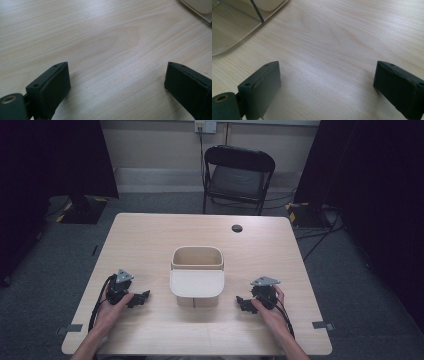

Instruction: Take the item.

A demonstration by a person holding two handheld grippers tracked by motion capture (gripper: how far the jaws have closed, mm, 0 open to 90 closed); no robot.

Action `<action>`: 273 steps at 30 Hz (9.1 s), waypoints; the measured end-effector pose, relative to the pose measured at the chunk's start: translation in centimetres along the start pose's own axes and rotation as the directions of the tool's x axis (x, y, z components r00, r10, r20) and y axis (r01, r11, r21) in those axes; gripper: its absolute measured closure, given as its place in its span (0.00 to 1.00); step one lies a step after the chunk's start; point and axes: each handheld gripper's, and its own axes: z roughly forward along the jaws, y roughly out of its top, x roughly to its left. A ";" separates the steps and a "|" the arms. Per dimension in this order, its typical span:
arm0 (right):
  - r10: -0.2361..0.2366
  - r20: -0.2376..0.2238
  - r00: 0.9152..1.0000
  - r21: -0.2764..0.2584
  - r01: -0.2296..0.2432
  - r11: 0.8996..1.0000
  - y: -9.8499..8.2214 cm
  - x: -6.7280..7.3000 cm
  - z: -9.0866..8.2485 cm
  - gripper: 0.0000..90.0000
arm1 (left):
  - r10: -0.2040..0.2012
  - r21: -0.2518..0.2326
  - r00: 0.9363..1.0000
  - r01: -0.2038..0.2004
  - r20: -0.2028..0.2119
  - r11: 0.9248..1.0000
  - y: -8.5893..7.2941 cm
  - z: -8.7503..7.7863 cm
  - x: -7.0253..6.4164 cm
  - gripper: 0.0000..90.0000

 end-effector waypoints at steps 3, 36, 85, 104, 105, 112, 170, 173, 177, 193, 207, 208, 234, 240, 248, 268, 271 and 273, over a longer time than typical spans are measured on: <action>0.000 0.000 1.000 0.000 0.000 1.000 0.0 0.0 0.0 0.07 | 0.000 0.000 1.000 0.000 0.000 1.000 0.0 0.0 0.0 0.06; 0.001 0.000 1.000 0.000 -0.001 1.000 0.0 0.0 0.0 0.08 | 0.027 -0.107 0.989 -0.012 0.144 0.994 1.2 -2.3 -2.1 0.20; 0.000 0.000 1.000 0.000 0.000 1.000 0.0 0.0 0.0 0.07 | 0.185 -0.238 0.920 -0.104 0.345 0.966 3.7 -3.9 -8.8 0.22; 0.001 0.002 1.000 0.000 -0.001 1.000 0.0 0.0 0.0 0.07 | 0.203 -0.234 0.916 -0.126 0.345 0.964 4.5 -3.2 -9.5 0.28; 0.001 0.002 1.000 0.000 -0.001 1.000 0.0 0.0 0.0 0.07 | 0.193 -0.236 0.915 -0.113 0.354 0.965 4.5 -3.1 -9.5 0.29; 0.001 0.002 1.000 0.000 -0.001 1.000 0.0 0.0 0.0 0.07 | 0.201 -0.238 0.914 -0.121 0.352 0.964 4.7 -3.0 -9.6 0.29; 0.003 0.003 1.000 0.001 -0.003 1.000 0.0 0.0 0.0 0.07 | 0.195 -0.310 0.912 -0.080 0.360 0.947 4.9 -3.7 -9.6 0.20; 0.003 0.003 1.000 0.001 -0.003 1.000 0.0 0.0 0.0 0.07 | 0.189 -0.316 0.912 -0.070 0.363 0.946 4.9 -3.7 -9.6 0.20; 0.003 0.003 1.000 0.001 -0.003 1.000 0.0 0.0 0.0 0.07 | 0.198 -0.322 0.913 -0.078 0.358 0.943 5.0 -3.8 -9.6 0.20; 0.003 0.003 1.000 0.001 -0.003 1.000 0.0 0.0 0.0 0.07 | 0.205 -0.332 0.912 -0.083 0.354 0.940 5.4 -4.2 -9.7 0.20; 0.003 0.003 1.000 0.001 -0.003 1.000 0.0 0.1 0.0 0.07 | 0.195 -0.340 0.913 -0.068 0.357 0.938 5.9 -4.2 -9.6 0.18; 0.004 0.004 1.000 0.001 -0.004 1.000 0.0 0.1 0.0 0.07 | 0.193 -0.335 0.915 -0.068 0.355 0.940 5.9 -4.2 -9.6 0.18; 0.005 0.004 1.000 0.002 -0.005 1.000 0.0 0.1 0.0 0.07 | 0.181 -0.366 0.922 -0.046 0.343 0.929 6.6 -4.4 -9.3 0.19; 0.005 0.004 1.000 0.002 -0.005 1.000 0.0 0.1 0.0 0.07 | 0.198 -0.370 0.913 -0.057 0.356 0.927 7.3 -4.8 -9.2 0.20; 0.004 0.004 1.000 0.002 -0.004 1.000 0.0 0.1 0.0 0.07 | 0.194 -0.368 0.913 -0.052 0.359 0.928 7.4 -4.6 -9.1 0.19; 0.004 0.005 1.000 0.002 -0.004 1.000 0.0 0.1 0.0 0.07 | 0.183 -0.366 0.914 -0.041 0.361 0.930 8.1 -4.7 -9.0 0.19; 0.005 0.004 1.000 0.002 -0.005 1.000 0.0 0.1 0.0 0.07 | 0.178 -0.366 0.916 -0.037 0.361 0.930 8.3 -4.6 -9.0 0.20; 0.004 0.005 1.000 0.002 -0.004 1.000 0.0 0.1 0.0 0.07 | 0.176 -0.363 0.915 -0.036 0.362 0.931 8.4 -4.6 -8.9 0.20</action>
